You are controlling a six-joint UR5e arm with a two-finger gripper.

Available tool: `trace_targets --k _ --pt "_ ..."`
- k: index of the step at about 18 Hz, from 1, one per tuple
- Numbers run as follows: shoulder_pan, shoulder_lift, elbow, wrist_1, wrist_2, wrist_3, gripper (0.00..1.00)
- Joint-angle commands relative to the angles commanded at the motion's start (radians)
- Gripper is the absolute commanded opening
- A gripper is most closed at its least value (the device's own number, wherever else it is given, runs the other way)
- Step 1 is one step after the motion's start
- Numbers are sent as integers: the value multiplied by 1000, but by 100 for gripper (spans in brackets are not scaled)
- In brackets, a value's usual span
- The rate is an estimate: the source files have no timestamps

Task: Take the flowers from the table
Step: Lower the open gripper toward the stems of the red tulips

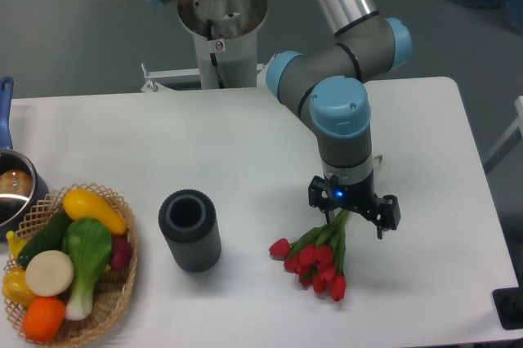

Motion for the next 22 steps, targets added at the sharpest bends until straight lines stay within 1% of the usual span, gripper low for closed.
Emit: trace_targets --k 4,7,9,12,15,18,20,22 --pt "6 2 3 2 -26 2 100" --pt "14 2 -14 3 -63 0 100" --pt "14 2 -12 3 -66 -8 100" --pt "24 0 -32 3 -66 -11 100" --pt "43 0 -52 3 -69 61 100" --pt "46 -3 -113 5 -68 153 100" --pt "60 -11 -112 5 -68 160 100" --pt "54 -34 -107 5 -71 156 100"
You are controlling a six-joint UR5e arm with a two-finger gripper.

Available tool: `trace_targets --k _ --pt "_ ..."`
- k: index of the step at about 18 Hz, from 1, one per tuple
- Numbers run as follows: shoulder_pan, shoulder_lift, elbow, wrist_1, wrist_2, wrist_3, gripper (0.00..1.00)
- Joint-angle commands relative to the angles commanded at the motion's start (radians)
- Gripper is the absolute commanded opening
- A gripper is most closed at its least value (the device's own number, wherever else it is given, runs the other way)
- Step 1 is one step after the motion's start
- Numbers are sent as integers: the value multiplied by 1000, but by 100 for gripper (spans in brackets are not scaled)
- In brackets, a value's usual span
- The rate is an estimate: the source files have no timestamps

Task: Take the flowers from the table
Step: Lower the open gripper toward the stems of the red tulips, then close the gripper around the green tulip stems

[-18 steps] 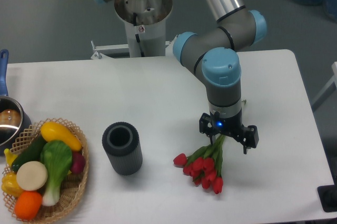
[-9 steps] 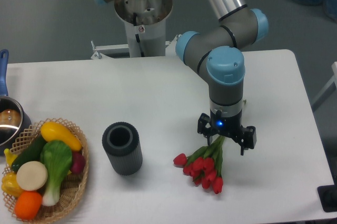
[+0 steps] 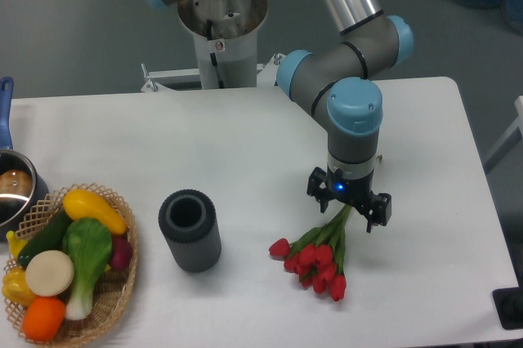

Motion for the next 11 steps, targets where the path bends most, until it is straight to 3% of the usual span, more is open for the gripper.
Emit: trace_targets --k 5,8,11 --pt "-6 -37 11 5 -6 -3 100" --pt "-29 -63 11 44 -28 -8 100" --pt "-28 -61 6 46 -37 -6 100"
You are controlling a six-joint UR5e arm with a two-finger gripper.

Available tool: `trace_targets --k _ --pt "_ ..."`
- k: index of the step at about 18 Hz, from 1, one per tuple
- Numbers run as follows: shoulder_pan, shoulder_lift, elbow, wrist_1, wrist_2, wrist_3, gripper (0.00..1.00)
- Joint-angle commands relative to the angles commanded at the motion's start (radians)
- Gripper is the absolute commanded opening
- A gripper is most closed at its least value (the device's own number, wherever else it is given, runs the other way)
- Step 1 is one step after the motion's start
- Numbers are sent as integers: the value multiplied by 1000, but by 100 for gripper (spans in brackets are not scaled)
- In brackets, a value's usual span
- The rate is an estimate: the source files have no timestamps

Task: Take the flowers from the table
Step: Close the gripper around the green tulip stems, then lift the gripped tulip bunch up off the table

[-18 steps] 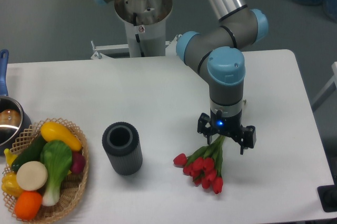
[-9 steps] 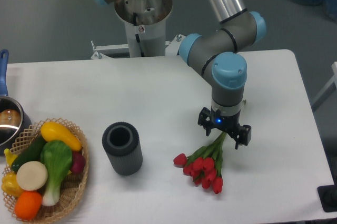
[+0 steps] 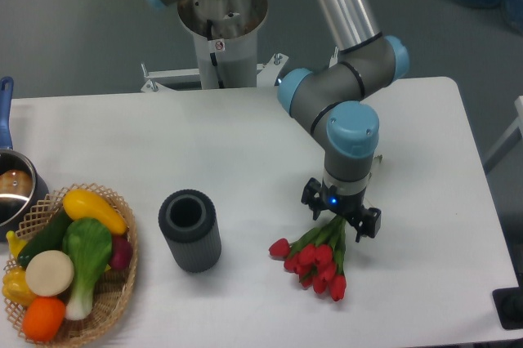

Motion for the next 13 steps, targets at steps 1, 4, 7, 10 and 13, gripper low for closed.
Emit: trace_targets --k 1,4,7,10,13 --pt "-2 -2 3 0 0 0 99" --pt "0 0 2 0 -2 0 65" --pt "0 5 2 0 -2 -3 39" --pt "0 6 5 0 -2 -23 21" --pt "0 9 6 -2 -2 -25 20"
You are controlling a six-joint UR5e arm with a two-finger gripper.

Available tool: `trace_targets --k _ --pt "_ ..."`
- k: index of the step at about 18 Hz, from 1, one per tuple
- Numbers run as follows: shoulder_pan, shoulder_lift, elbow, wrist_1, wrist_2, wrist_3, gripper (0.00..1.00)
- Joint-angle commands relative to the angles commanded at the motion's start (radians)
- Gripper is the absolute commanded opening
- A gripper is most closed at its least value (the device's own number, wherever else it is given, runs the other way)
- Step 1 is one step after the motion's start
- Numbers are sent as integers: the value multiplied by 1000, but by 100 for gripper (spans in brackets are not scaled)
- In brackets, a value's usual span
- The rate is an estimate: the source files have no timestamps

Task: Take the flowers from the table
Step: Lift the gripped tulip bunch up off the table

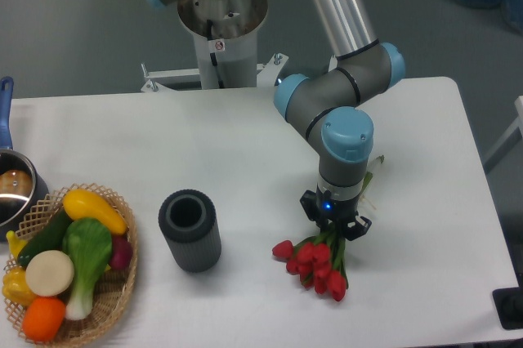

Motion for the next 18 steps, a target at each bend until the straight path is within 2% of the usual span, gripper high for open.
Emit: trace_targets --k 4,9,13,15,18 --pt "6 12 17 2 0 -3 20" --pt "8 61 66 0 -50 -40 20" --pt "8 115 75 0 -70 -71 20" --pt "8 138 81 0 -109 -77 20" --pt "23 153 127 0 -204 -130 20"
